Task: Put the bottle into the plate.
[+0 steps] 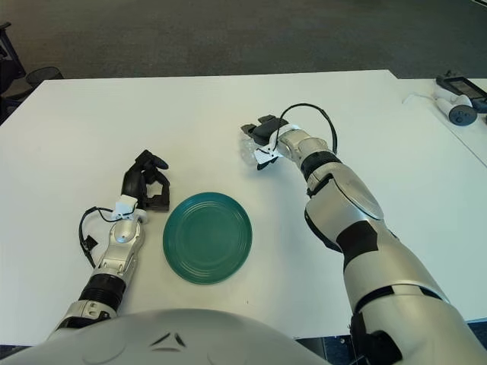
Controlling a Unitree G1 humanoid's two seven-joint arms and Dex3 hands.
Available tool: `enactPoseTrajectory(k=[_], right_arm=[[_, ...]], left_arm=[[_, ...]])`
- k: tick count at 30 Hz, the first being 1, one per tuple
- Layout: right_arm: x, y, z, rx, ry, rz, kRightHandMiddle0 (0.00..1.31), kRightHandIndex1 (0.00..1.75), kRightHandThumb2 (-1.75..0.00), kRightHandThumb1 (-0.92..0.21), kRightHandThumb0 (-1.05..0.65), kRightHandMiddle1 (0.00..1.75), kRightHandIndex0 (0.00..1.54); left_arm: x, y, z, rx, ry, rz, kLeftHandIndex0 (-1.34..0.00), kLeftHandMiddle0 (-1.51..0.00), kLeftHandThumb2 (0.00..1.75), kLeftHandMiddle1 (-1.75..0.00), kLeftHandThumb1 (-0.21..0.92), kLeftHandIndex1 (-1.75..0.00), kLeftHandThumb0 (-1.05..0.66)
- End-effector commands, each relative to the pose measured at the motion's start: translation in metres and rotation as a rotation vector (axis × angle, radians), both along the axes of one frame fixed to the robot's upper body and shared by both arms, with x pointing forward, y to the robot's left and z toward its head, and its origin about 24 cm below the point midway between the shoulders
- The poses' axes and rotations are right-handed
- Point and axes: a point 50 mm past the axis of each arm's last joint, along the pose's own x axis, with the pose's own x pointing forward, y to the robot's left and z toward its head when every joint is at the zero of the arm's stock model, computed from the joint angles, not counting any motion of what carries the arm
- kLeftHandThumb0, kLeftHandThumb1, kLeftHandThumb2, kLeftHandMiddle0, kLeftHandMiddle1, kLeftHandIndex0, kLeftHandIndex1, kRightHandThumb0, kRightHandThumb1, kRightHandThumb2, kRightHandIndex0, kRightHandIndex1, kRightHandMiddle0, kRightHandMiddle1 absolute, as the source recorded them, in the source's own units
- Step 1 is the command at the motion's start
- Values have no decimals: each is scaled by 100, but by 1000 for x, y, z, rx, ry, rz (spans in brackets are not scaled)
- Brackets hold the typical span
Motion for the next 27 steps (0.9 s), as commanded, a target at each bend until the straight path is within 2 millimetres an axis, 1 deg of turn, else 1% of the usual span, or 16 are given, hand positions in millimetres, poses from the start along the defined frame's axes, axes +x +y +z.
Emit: enactPoseTrajectory(k=[1,11,22,25,26,27], right_arm=[[-11,0,-22,-70,62,19,0,0,-30,-92,-105,0,0],[-18,-2,-36,-96,91,7,0,0,-30,-92,-105,0,0],[-23,-7,-45,-132,140,-31,0,0,-26,-92,-105,0,0],[-23,-8,-45,-130,143,-30,3,1,-23,-92,-105,4,1],[-21,-7,-42,-111,148,-29,2,1,-22,-92,-105,9,2],[-20,-7,-39,-98,151,-29,1,2,-19,-90,-103,17,4]], left_arm=[[-24,4,-30,8,147,18,-67,-88,172,-170,-5,-175,0],[-25,2,-28,0,147,14,-68,-89,172,-170,-5,-175,0],[-27,2,-28,8,153,23,-68,-89,174,-172,-6,-175,0],[-27,2,-28,7,152,25,-68,-89,174,-171,-6,-175,0],[-27,2,-28,8,152,26,-68,-89,174,-171,-6,-175,0],[-27,1,-28,9,151,28,-68,-89,174,-171,-6,-175,0]])
